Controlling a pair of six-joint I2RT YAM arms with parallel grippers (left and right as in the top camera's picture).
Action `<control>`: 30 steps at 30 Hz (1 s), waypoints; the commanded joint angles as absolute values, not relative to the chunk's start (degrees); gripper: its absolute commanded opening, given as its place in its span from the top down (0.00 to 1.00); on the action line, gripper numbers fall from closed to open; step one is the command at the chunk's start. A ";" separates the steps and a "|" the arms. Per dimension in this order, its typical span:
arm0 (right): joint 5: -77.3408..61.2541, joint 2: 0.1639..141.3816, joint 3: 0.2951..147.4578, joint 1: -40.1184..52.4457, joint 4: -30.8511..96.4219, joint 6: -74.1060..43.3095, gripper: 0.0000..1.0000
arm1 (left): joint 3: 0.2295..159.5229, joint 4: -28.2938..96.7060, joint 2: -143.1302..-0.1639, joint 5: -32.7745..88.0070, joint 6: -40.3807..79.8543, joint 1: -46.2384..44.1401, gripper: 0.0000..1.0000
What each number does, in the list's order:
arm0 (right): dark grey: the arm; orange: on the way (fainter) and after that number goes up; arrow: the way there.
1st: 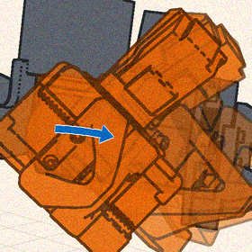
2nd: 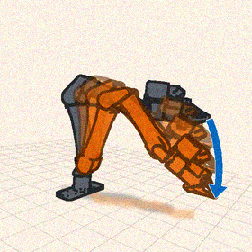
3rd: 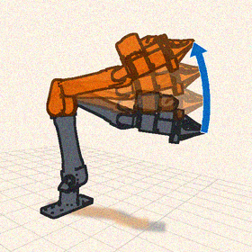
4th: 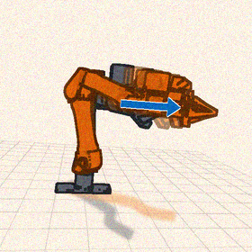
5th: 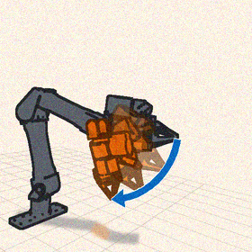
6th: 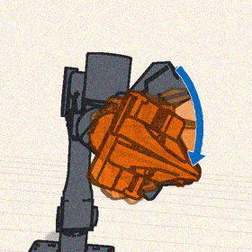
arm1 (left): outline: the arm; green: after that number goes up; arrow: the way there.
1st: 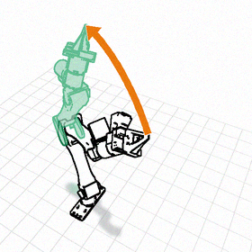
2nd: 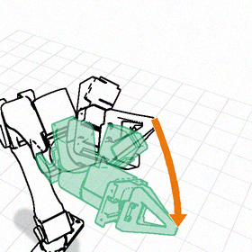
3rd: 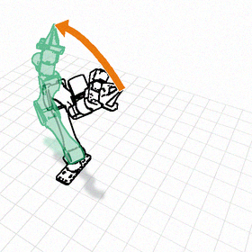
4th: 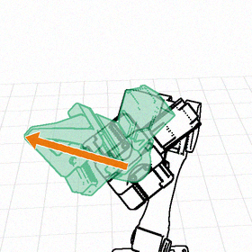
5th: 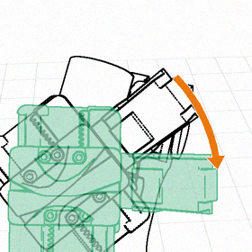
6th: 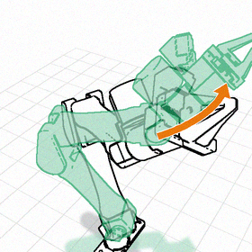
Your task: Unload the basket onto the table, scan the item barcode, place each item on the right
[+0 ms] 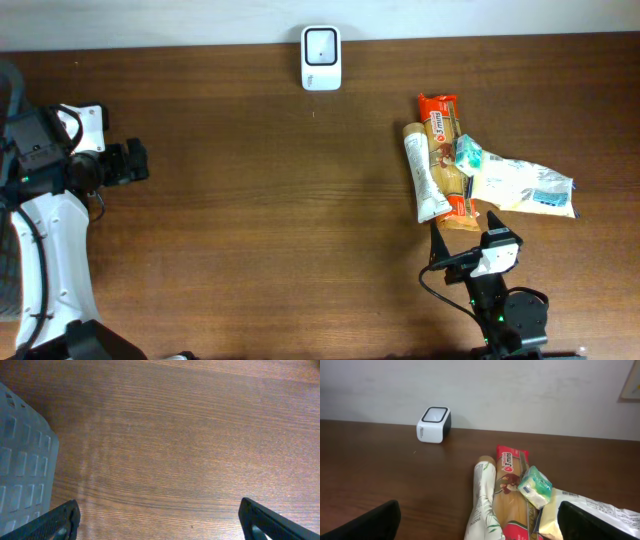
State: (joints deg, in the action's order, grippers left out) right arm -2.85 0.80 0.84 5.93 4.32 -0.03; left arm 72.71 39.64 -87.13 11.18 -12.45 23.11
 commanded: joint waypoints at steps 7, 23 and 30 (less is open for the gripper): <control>-2.74 0.19 0.32 5.58 4.32 -0.49 0.01 | 73.23 39.53 -87.15 11.77 -12.97 23.42 0.01; -2.74 0.19 0.32 5.58 4.32 -0.49 0.01 | 68.16 38.11 -72.36 6.87 -13.80 10.66 0.01; -2.74 0.19 0.32 5.58 4.32 -0.49 0.01 | 37.47 14.20 -42.74 6.81 -13.61 3.03 0.01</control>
